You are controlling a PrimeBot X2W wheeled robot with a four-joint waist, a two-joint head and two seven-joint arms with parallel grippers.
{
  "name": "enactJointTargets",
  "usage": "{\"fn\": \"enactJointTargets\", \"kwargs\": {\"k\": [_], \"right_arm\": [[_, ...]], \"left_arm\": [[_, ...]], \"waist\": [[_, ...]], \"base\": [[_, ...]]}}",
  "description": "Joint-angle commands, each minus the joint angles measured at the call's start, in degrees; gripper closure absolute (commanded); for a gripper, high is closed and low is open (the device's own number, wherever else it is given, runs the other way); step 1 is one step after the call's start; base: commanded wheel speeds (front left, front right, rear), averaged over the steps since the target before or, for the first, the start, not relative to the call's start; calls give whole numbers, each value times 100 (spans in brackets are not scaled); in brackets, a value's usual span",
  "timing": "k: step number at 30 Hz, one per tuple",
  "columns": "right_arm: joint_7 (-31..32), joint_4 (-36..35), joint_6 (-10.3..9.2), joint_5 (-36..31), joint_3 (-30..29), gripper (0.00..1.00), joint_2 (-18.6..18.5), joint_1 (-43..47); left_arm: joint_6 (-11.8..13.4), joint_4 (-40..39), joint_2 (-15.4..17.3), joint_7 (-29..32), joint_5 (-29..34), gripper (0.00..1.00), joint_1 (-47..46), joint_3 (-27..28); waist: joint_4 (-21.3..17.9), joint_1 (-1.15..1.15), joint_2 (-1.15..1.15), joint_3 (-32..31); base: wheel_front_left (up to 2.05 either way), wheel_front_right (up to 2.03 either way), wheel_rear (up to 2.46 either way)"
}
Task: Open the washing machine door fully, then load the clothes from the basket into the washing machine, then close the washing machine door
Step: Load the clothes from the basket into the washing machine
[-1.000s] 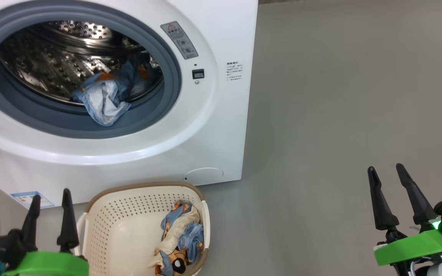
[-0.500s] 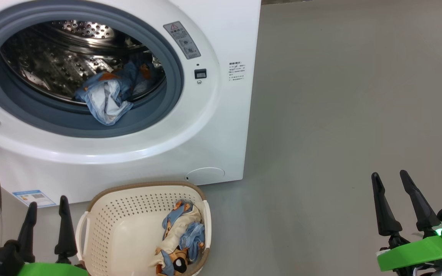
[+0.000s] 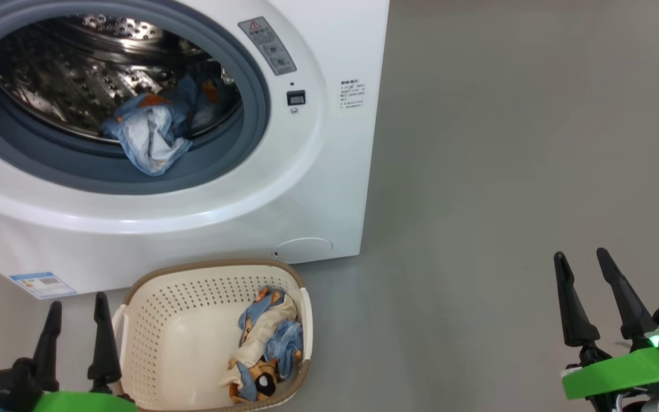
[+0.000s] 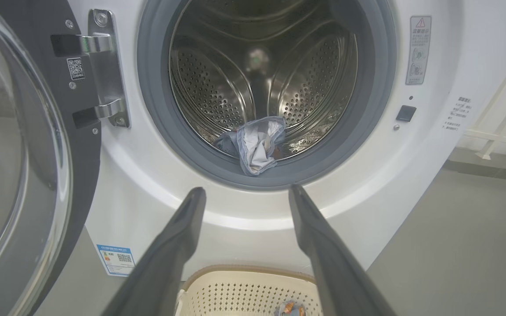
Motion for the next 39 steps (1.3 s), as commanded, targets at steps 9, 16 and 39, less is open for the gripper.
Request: {"fn": "enactJointTargets", "kwargs": {"k": [9, 16, 39], "right_arm": [[-45, -237, 32, 4, 146, 0, -43, -521], [-45, -285, 32, -4, 169, 0, 38, -847], [-45, -408, 32, -11, 349, 0, 271, -1582]], "left_arm": [[-29, 352, 77, -31, 74, 0, -418, 25], [-29, 808, 107, -31, 10, 0, -859, -173], [-29, 3127, 413, -31, -578, 0, -2504, -1574]], "waist": [[-71, 0, 0, 643], [-129, 0, 0, 1196], [-396, 0, 0, 2604]], "base": [[0, 0, 0], [0, 0, 0], [0, 0, 0]]}}
